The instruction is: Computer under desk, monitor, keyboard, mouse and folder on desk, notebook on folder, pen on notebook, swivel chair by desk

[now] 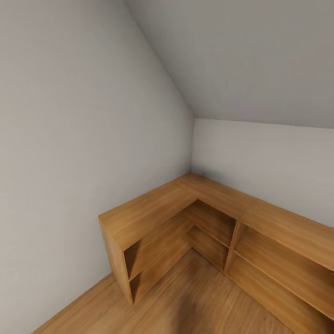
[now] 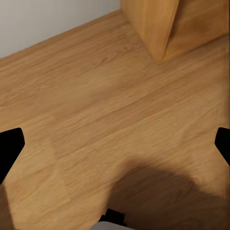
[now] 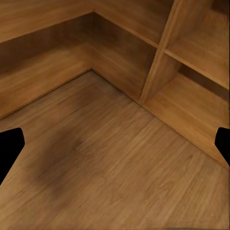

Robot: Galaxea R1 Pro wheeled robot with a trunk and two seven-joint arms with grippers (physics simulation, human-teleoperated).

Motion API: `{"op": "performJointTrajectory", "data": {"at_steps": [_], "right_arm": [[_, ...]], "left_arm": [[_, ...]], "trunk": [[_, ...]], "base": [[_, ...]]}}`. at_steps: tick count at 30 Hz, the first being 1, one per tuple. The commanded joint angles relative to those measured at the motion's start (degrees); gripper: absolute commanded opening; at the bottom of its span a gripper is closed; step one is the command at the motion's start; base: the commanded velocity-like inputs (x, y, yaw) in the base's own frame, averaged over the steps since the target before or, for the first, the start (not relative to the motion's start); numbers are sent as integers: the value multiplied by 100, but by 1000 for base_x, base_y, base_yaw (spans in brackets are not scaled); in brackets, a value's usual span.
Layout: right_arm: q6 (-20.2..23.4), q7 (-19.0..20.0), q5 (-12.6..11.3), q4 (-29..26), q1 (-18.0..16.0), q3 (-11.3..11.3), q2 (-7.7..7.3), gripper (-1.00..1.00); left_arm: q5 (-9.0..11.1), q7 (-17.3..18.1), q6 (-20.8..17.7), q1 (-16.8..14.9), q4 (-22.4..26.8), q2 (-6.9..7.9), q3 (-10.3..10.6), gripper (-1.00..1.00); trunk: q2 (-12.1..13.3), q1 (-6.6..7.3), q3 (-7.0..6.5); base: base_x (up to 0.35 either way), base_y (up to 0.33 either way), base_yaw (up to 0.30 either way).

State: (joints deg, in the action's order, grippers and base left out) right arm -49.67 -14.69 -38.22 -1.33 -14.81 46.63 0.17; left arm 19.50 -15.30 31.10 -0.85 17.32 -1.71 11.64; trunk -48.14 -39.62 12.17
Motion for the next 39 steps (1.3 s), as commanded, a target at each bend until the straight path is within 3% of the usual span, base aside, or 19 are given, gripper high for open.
{"op": "performJointTrajectory", "data": {"at_steps": [1, 24, 31, 39], "right_arm": [[-1, -52, -1, 1, -5, 48, 1, 100], [9, -32, 7, -7, -5, 83, 32, 100], [18, 422, -13, 5, -5, 83, 78, 100], [25, 457, -19, 10, -5, 75, 105, 100]], "left_arm": [[27, -44, 18, -3, 0, 4, 49, 100], [17, -25, -35, -3, -68, 10, 66, 100], [13, -38, 4, -3, -69, -11, 73, 100], [54, -78, 8, -3, -60, 127, 34, 100]], "trunk": [[-6, -1, 4], [-6, -1, -23], [-6, -1, -23], [-6, -1, -23]], "base": [[0, 0, -273], [46, 0, -291], [84, 0, -300], [10, 2, -300]]}}
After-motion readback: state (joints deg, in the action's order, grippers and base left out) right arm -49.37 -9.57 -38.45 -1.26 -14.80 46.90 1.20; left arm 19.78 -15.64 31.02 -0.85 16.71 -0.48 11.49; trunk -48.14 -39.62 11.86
